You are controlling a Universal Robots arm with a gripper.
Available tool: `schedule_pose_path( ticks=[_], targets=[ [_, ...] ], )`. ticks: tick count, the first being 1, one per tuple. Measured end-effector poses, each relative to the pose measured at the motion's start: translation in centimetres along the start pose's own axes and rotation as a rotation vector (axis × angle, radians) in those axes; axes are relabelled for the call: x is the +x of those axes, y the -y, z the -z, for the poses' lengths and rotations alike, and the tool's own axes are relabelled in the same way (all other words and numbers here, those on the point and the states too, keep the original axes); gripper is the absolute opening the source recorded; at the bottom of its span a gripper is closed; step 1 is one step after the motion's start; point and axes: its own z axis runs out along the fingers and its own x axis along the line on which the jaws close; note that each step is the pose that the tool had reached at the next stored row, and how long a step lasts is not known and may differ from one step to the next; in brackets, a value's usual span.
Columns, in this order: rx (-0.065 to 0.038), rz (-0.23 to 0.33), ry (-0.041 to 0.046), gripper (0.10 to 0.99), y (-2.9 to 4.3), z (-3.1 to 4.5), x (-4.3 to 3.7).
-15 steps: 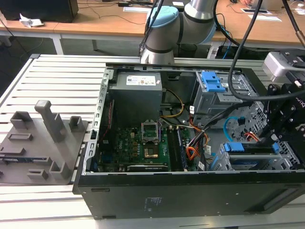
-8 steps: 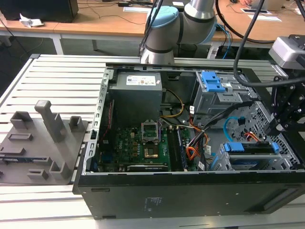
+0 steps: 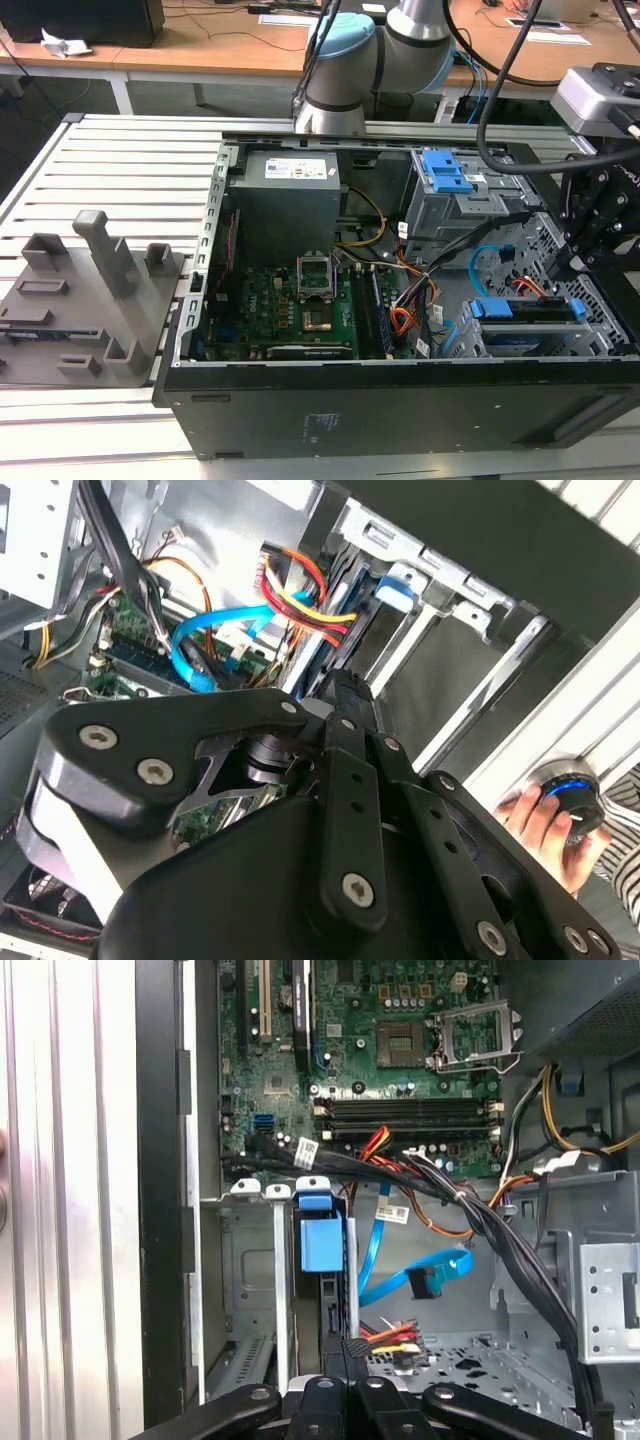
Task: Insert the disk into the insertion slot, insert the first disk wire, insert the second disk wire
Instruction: 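Insert the first disk wire, then insert the second disk wire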
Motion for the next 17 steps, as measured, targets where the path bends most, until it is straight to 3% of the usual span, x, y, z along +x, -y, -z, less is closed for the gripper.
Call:
schedule_pose_path(
  ticks=[2, 17],
  targets=[
    [0.000, 0.000, 0.0001, 0.106, -0.32, -0.02, 0.03],
    [0.000, 0.000, 0.0000, 0.114, -0.35, -0.02, 0.02]
  ],
)
